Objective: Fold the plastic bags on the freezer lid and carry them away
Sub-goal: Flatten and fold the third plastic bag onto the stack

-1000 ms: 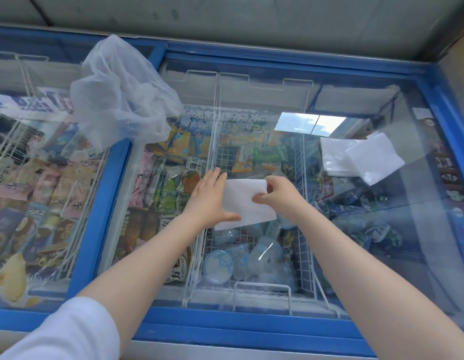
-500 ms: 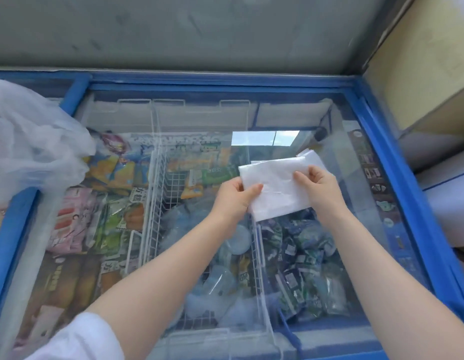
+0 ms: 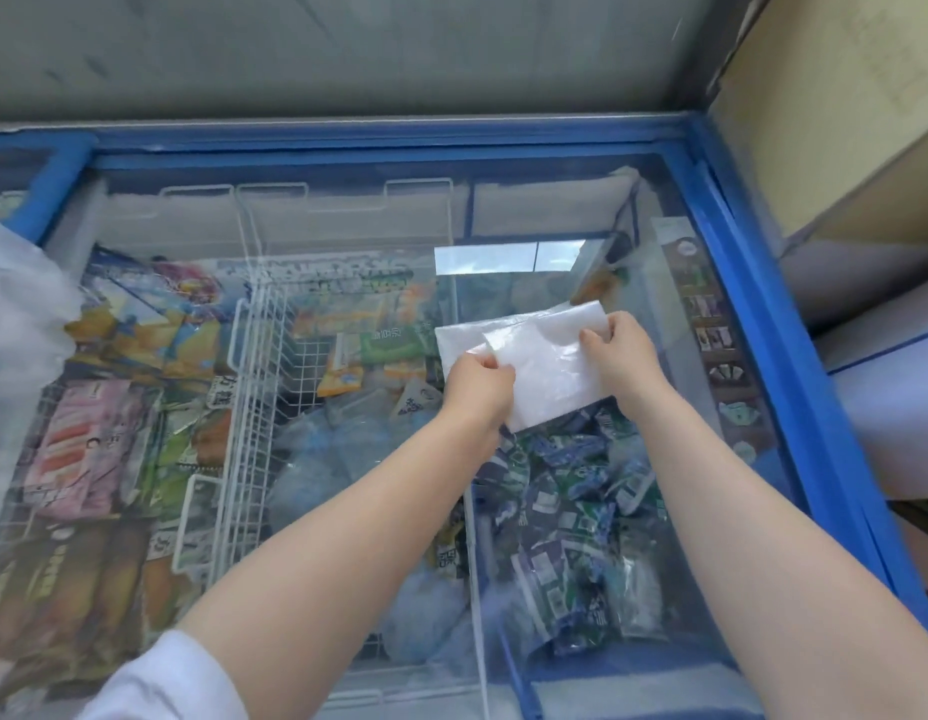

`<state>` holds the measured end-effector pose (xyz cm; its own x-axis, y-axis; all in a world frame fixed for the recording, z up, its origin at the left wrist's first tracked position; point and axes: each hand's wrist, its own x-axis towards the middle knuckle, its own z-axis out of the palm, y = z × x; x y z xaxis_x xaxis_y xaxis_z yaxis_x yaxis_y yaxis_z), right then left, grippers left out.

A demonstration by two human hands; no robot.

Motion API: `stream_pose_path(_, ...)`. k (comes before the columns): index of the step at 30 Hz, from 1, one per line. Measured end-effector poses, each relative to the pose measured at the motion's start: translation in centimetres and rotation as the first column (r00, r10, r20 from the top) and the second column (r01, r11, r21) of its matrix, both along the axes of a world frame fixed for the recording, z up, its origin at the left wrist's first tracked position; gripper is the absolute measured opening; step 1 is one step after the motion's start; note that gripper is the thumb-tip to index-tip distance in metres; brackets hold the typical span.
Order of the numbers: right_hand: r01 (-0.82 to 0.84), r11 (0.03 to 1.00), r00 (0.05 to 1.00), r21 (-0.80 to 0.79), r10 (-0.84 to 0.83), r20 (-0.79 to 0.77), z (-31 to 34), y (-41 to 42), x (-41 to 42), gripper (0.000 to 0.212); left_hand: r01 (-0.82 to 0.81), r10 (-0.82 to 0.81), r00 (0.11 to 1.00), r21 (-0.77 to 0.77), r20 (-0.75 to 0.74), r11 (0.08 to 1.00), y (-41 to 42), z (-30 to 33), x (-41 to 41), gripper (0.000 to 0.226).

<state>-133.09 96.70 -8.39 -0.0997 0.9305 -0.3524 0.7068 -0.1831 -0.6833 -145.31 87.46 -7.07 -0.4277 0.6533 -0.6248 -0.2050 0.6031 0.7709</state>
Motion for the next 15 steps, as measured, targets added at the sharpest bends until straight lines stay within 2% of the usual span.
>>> stream_pose_path(1,0.034,0.999,0.995,-0.038,-0.037,-0.09,0.2,-0.4,0.0,0.014,-0.029,0.029,0.999,0.01,0.016,1.0,0.1,0.2,0.0,0.005)
stream_pose_path(3,0.052,0.996,0.972,-0.069,-0.066,-0.225,0.8,-1.4,-0.3,0.017,-0.039,0.043,0.997,0.061,-0.066,0.997,-0.1,1.1,-0.2,0.02)
stream_pose_path(6,0.057,0.998,0.937,-0.01,-0.057,-0.345,1.7,-2.9,-1.6,0.022,-0.009,0.053,0.977,0.209,-0.208,0.978,-0.8,1.9,-1.8,0.033)
stream_pose_path(8,0.019,0.998,0.946,0.054,-0.001,-0.325,1.7,-3.3,-2.7,0.032,0.027,0.039,0.965,0.244,-0.26,0.969,-1.1,1.8,-3.5,0.04)
stream_pose_path(11,-0.02,0.993,0.975,0.113,0.044,-0.22,0.5,-3.3,-4.2,0.044,0.14,-0.074,0.932,0.164,-0.355,0.977,-0.8,0.6,-5.4,0.057)
stream_pose_path(12,-0.01,0.991,0.983,0.132,0.033,-0.178,0.2,-3.1,-4.5,0.045,0.236,-0.164,0.872,0.102,-0.462,0.966,-0.8,0.1,-5.7,0.063)
stream_pose_path(13,0.002,0.988,0.992,0.154,0.018,-0.127,-0.1,-2.9,-4.7,0.045,0.346,-0.267,0.76,0.02,-0.592,0.938,-0.9,-0.4,-5.7,0.069)
stream_pose_path(15,0.009,0.98,1.0,0.201,-0.008,-0.004,-0.5,-2.3,-4.8,0.045,0.515,-0.397,0.459,-0.126,-0.795,0.848,-1.7,-1.5,-5.7,0.069)
